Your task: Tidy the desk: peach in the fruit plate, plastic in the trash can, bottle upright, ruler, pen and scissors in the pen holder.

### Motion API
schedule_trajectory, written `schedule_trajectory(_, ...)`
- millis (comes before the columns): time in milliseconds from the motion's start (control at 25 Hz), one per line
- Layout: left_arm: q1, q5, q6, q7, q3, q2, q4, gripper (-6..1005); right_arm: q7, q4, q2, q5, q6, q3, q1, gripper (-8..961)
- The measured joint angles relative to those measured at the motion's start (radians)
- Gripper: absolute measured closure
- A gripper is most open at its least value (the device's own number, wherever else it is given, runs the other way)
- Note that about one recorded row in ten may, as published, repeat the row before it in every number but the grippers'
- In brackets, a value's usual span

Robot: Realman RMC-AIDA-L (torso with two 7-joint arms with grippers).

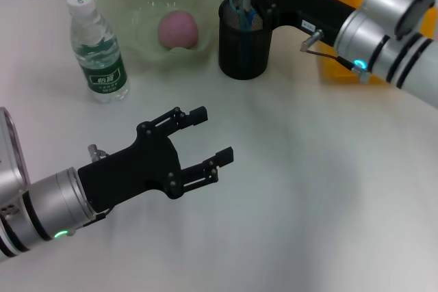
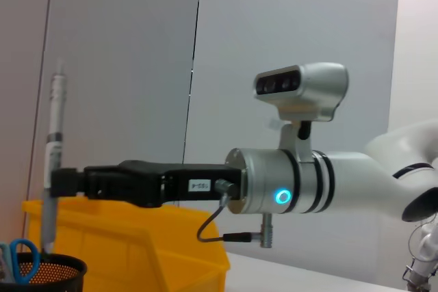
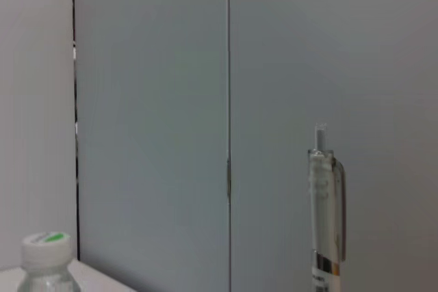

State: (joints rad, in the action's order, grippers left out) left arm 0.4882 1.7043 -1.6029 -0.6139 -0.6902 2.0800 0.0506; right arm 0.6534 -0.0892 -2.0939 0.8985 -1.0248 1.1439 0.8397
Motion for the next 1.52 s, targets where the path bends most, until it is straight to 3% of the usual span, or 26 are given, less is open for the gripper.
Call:
schedule_trajectory(400, 0.007, 0.000, -0.002, -0.004, 0.000, 0.000, 0.000, 216, 0.003, 0.020, 0.000, -0.001, 0.090, 0.006, 0.036, 823)
schedule_trajectory(1200, 0.009, 0.000, -0.018, -0.006, 0.000, -0.002, 0.000, 216, 0.011, 0.031, 0.000, -0.001, 0.108, -0.001, 0.031, 804)
schedule_trajectory(1400, 0.009, 0.000, -0.020, -0.006, 0.000, -0.003, 0.000, 216, 0.015, 0.031, 0.000, -0.001, 0.115, -0.004, 0.030, 576)
schedule_trajectory(1520, 0.009, 0.000, -0.021, -0.006, 0.000, -0.004, 0.000, 216, 0.022, 0.031, 0.000, -0.001, 0.114, -0.005, 0.028, 500)
